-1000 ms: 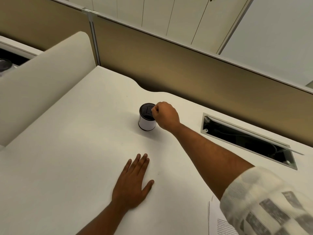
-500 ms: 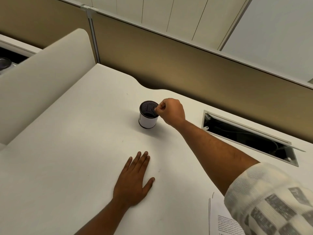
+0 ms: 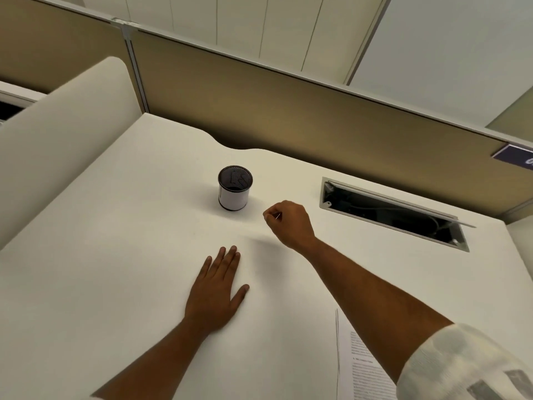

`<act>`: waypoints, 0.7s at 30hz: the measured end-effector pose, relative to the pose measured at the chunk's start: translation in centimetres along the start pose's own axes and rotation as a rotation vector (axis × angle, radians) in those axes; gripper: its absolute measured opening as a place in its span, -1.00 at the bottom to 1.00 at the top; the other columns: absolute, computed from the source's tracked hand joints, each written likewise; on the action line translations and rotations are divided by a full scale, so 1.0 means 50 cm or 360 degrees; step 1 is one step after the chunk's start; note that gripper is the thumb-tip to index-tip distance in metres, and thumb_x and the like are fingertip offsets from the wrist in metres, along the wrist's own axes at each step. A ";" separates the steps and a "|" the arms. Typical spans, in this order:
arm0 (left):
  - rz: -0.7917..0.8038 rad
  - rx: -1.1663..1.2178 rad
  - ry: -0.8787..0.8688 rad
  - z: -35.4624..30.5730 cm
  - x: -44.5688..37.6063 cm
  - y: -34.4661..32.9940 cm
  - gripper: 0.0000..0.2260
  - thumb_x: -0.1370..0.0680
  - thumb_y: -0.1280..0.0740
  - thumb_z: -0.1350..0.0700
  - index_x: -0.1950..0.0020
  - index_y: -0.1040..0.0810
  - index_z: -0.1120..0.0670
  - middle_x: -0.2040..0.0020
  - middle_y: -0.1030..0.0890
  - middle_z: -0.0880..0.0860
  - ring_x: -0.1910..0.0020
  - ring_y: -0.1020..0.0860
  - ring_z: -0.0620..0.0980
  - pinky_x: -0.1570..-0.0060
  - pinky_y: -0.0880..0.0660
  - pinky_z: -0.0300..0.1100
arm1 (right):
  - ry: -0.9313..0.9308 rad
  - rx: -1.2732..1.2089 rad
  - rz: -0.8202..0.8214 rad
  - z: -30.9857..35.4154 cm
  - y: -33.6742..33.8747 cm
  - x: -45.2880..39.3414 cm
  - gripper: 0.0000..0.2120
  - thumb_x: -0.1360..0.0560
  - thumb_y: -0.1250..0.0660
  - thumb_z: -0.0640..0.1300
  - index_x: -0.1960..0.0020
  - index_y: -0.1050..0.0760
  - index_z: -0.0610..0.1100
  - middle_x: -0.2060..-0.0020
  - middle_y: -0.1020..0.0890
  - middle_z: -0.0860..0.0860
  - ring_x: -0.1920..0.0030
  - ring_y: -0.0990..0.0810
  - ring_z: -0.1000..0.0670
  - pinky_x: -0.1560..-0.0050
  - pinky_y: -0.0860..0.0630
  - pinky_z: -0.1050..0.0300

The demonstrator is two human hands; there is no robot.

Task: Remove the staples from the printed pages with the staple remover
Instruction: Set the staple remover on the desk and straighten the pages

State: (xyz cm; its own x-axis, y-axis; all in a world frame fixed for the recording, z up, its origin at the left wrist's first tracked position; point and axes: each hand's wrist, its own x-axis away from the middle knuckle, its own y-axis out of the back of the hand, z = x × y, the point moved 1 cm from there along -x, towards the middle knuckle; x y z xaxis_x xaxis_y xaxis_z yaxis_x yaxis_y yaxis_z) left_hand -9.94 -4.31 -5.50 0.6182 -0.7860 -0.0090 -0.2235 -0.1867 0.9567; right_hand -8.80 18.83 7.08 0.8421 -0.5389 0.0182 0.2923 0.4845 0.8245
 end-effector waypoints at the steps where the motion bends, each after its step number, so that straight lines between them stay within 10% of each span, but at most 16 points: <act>1: 0.0014 -0.0023 0.0009 0.000 -0.001 -0.001 -0.33 -0.64 0.01 -0.27 -0.66 -0.01 0.05 -0.68 0.01 -0.04 -0.66 0.06 -0.02 -0.59 0.05 -0.01 | -0.0024 -0.0018 0.0017 -0.014 0.003 0.023 -0.87 -0.54 -0.39 -0.08 0.06 -0.72 -0.05 0.10 -0.72 0.04 0.15 -0.62 0.07 0.09 -0.53 0.14; 14: 0.0102 0.0094 -0.0023 -0.172 0.081 -0.045 -0.24 -0.61 0.24 -0.30 -0.64 -0.09 0.17 -0.67 -0.01 0.09 -0.65 0.03 0.07 -0.59 0.11 -0.02 | -0.0457 -0.0152 -0.0325 -0.289 0.080 0.381 -0.94 -0.51 -0.45 -0.11 0.07 -0.67 0.04 0.10 -0.69 0.13 0.13 -0.64 0.16 0.04 -0.55 0.16; 21: 0.0243 0.0129 -0.0365 -0.317 0.139 -0.089 -0.34 -0.63 0.02 -0.28 -0.67 0.04 -0.01 -0.67 0.11 -0.06 -0.65 0.15 -0.01 -0.59 0.17 -0.03 | -0.0761 0.0306 -0.0541 -0.441 0.127 0.560 -0.66 -0.49 -0.44 -0.02 -0.25 -0.58 -0.01 -0.30 -0.52 -0.01 -0.33 -0.44 -0.15 -0.23 -0.49 -0.13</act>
State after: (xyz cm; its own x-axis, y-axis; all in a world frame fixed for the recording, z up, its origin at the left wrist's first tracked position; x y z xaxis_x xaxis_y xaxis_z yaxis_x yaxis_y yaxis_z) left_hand 7.27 0.40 -5.20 0.3881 -0.9197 0.0588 -0.3662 -0.0954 0.9256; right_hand 26.61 22.01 0.34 0.4066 -0.9123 -0.0487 0.3841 0.1223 0.9151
